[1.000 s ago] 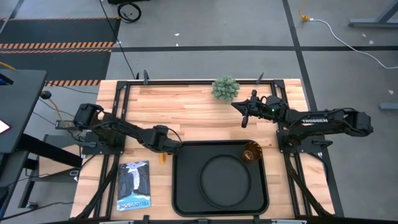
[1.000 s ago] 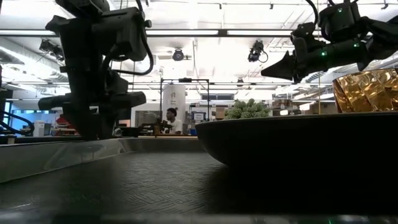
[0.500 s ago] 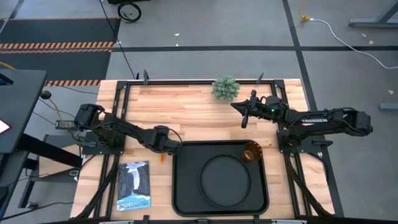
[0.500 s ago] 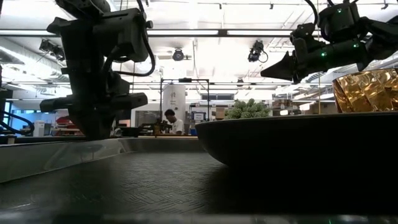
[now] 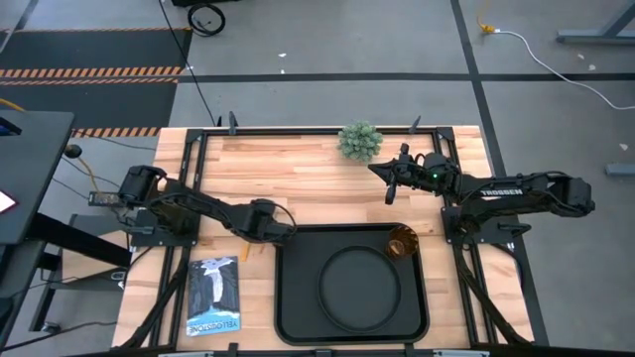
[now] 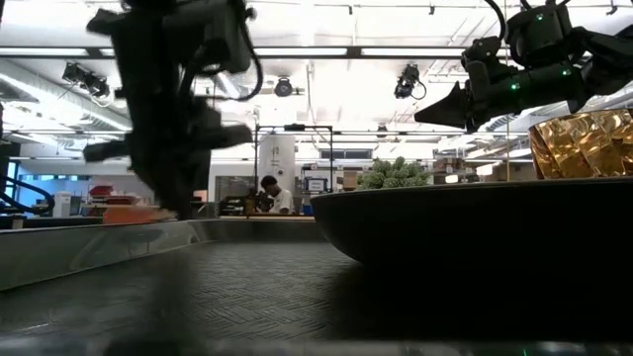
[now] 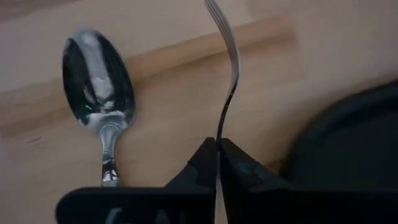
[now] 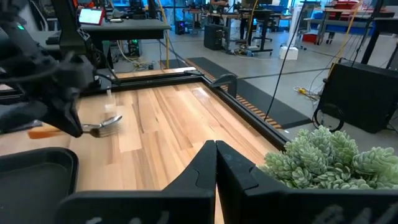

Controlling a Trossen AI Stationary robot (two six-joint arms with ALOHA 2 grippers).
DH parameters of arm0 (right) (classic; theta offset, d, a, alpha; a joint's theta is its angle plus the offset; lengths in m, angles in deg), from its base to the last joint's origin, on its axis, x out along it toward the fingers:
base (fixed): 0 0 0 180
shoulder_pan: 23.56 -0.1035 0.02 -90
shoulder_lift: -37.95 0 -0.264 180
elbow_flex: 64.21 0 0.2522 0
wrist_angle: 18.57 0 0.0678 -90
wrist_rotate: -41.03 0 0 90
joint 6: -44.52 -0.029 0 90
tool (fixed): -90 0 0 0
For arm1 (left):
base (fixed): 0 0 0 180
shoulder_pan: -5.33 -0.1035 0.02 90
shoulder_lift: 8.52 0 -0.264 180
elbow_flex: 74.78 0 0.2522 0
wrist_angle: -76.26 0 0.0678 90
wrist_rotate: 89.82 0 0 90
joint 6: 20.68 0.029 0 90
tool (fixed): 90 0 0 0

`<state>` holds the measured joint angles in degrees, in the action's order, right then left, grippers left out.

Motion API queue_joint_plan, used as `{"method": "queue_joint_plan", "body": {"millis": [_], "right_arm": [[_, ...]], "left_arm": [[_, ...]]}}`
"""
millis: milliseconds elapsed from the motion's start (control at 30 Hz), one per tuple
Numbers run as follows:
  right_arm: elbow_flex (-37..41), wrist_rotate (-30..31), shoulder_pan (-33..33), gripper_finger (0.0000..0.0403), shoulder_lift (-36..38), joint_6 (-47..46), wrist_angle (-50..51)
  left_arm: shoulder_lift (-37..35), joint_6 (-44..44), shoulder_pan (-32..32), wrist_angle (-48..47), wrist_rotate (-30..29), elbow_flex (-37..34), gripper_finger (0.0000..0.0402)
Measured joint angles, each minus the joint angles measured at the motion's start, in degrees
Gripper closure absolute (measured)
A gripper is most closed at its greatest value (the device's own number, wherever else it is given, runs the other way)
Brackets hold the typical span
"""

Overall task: Pick and place plate/cup/fork/spoon on tray
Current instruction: Put the orange fork on the black tray to the right side of black plate

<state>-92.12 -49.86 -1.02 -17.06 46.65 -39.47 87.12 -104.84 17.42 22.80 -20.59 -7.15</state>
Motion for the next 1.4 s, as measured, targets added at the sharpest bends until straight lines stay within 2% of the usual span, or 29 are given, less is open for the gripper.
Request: {"method": "queue_joint_plan", "body": {"millis": [267,533,733,900,1133,1400], "right_arm": [[0.0,0.0,0.0,0.0396,0.0,0.0,0.0],[0.0,-0.7,0.0,0.0396,0.0,0.0,0.1],[0.0,-0.7,0.0,0.0396,0.0,0.2,0.0],[0.0,-1.8,-0.9,0.0396,0.0,-2.6,0.4],[0.0,-2.2,-5.4,0.0396,0.0,-5.0,0.5],[0.0,-1.2,-8.0,0.0396,0.0,-4.5,-1.4]], "left_arm": [[2.1,-2.8,5.3,-6.8,-3.9,11.7,0.0394],[12.5,-6.3,9.0,-14.2,-3.9,26.9,0.0394],[20.1,-13.4,11.7,-20.0,-1.8,36.7,0.0395],[25.2,-19.2,14.0,-22.3,0.3,41.3,0.0395],[30.6,-24.8,15.8,-22.3,3.9,45.6,0.0395],[32.8,-27.7,16.3,-24.4,4.5,48.6,0.0395]]}}
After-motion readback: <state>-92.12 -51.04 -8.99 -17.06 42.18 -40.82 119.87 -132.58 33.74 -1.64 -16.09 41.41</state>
